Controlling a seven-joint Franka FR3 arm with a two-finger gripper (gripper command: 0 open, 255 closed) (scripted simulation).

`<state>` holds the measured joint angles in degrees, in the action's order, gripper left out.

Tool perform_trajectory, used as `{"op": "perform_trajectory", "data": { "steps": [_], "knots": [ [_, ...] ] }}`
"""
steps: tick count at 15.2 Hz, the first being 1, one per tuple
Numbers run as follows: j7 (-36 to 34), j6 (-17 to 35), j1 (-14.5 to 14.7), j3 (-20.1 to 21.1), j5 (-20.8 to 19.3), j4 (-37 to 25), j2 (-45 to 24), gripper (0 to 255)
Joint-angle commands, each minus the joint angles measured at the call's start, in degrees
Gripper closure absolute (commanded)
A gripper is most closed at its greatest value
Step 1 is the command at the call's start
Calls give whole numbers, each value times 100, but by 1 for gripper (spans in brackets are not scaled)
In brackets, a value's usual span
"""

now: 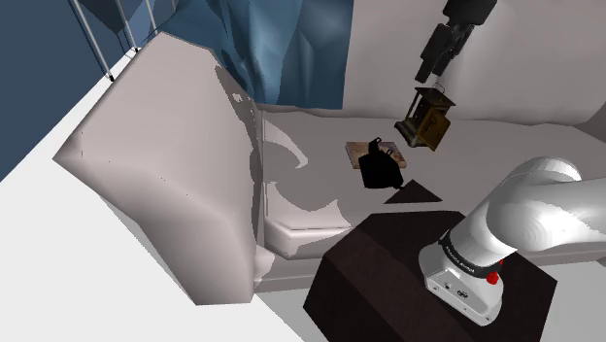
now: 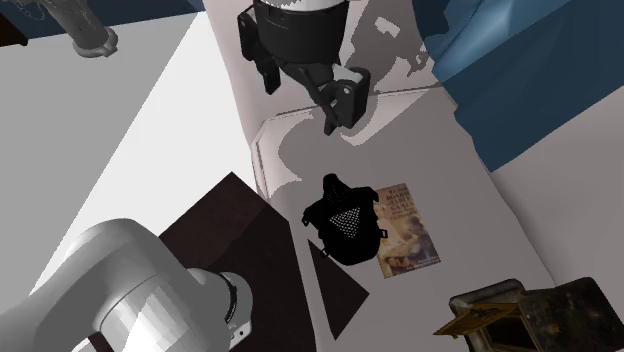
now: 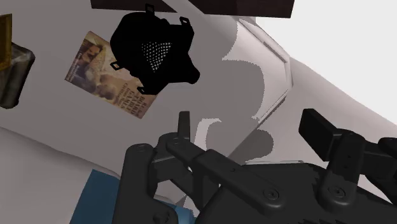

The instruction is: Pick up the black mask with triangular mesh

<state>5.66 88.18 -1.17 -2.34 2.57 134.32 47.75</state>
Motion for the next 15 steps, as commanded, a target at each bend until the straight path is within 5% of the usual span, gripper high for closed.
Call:
{"op": "perform_trajectory", "data": {
  "steps": [1, 15],
  "knots": [
    [0, 0, 0, 0, 0, 0, 0, 0],
    [630, 1842, 201, 336, -900, 1418, -1649, 0]
  ]
}}
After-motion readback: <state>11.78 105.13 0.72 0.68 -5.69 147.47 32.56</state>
